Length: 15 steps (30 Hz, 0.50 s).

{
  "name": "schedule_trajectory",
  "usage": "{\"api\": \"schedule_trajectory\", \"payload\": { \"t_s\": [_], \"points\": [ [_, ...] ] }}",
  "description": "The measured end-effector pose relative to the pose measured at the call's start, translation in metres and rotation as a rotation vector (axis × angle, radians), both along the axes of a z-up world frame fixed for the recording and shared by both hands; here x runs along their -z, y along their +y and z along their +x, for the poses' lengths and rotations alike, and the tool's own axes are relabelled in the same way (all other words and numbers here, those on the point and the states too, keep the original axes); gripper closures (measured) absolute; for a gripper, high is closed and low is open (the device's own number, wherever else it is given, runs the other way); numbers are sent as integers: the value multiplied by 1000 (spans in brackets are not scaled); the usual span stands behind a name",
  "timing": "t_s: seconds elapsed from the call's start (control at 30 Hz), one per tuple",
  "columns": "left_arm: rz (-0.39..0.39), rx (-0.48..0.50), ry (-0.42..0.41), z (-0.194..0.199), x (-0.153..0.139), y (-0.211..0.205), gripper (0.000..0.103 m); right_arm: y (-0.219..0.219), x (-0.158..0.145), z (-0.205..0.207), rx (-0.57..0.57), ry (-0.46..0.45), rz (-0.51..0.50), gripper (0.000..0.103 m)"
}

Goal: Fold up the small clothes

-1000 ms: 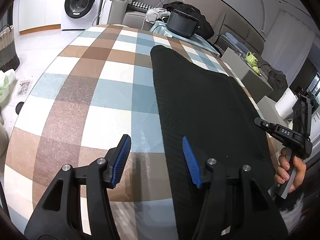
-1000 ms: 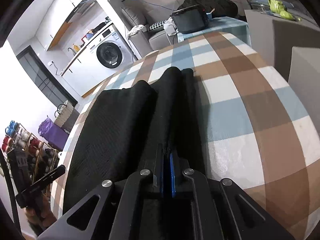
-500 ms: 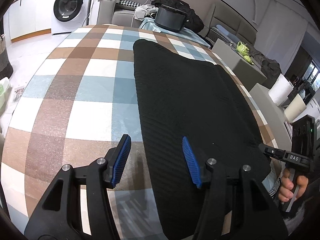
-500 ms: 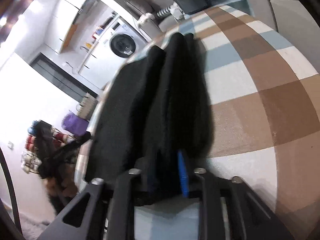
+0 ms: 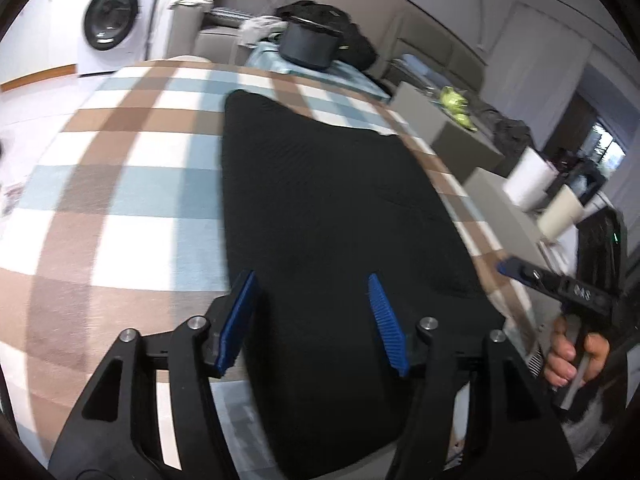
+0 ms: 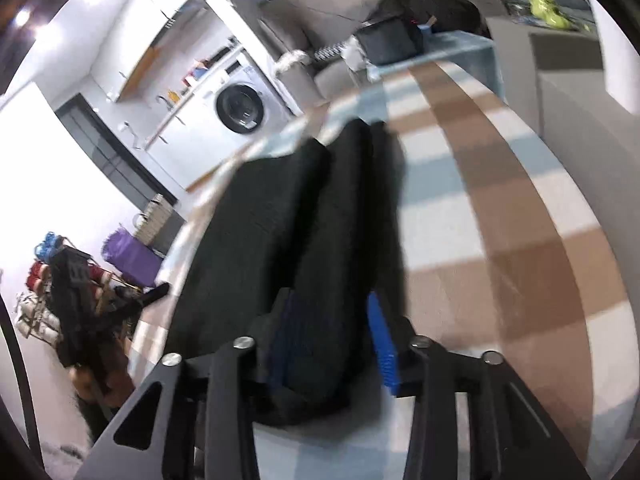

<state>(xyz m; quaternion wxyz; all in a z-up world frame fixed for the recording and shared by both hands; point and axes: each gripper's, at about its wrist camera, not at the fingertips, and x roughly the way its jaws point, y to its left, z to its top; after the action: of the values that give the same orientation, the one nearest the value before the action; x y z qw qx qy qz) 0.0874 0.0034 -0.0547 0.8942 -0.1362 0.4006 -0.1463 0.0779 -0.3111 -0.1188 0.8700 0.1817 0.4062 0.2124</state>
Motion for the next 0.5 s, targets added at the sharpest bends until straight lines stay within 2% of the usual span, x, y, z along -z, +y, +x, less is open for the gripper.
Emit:
{"api": "schedule_trajectory", "payload": {
  "t_s": [0.13, 0.27, 0.37, 0.43, 0.47, 0.5],
  "points": [
    [61, 99, -11, -2, 3, -35, 46, 29, 2, 29, -43, 28, 18, 63],
    [152, 190, 36, -5, 18, -61, 43, 47, 21, 73, -51, 126, 52, 63],
    [183, 213, 14, -12, 23, -69, 38, 60, 34, 103, -61, 194, 95, 64],
    [177, 228, 13, -14, 24, -70, 35, 68, 31, 115, -67, 192, 67, 76],
    [175, 230, 13, -14, 24, -71, 34, 71, 28, 119, -68, 190, 48, 87],
    [177, 233, 11, -14, 25, -71, 34, 73, 23, 121, -72, 165, 50, 93]
  ]
}}
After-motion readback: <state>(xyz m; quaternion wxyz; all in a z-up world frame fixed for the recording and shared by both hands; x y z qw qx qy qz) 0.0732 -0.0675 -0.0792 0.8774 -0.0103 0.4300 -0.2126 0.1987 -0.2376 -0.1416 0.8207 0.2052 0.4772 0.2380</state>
